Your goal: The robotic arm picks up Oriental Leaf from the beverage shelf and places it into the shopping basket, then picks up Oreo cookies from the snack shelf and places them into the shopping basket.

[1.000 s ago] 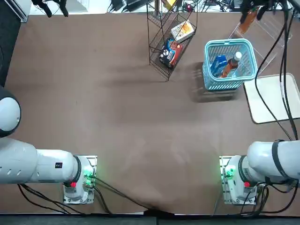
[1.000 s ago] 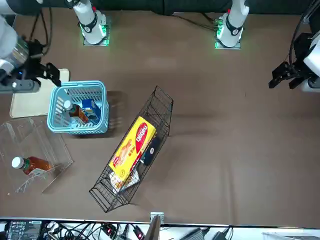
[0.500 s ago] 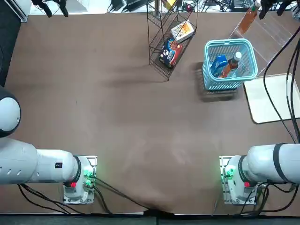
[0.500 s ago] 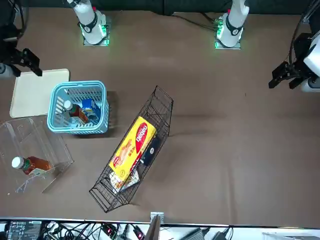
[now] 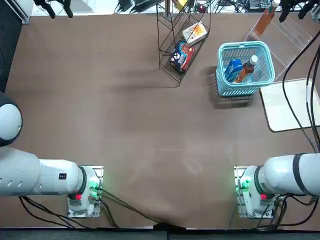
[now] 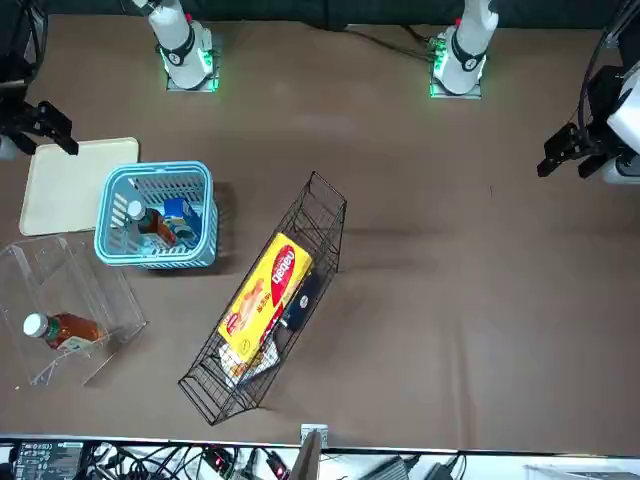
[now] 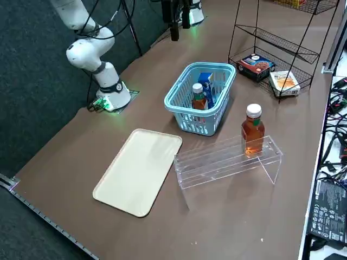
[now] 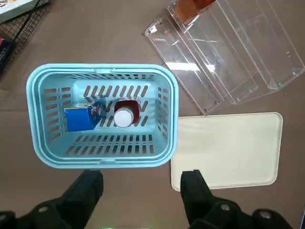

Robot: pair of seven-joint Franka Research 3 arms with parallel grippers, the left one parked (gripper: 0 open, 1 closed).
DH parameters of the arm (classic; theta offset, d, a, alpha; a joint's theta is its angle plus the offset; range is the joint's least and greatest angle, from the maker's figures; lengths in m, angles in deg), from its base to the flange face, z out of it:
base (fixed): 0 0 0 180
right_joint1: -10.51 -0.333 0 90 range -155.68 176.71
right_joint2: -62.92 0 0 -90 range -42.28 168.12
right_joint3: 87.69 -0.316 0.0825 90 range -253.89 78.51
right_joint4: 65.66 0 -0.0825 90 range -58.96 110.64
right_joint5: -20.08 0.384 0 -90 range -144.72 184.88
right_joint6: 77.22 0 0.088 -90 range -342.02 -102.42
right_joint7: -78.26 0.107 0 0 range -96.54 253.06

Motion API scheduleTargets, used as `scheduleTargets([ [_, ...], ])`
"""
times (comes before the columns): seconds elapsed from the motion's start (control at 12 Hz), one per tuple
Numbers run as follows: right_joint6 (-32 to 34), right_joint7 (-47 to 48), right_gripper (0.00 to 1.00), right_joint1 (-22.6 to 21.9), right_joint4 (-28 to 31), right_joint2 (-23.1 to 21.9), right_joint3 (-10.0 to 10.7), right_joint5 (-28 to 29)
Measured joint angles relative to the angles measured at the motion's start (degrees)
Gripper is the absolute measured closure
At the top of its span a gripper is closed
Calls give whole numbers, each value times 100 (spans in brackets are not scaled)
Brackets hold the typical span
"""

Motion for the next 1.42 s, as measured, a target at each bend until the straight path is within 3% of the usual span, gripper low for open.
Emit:
scheduleTargets([
  [1.42, -21, 517, 0, -77, 4, 9, 21, 357],
])
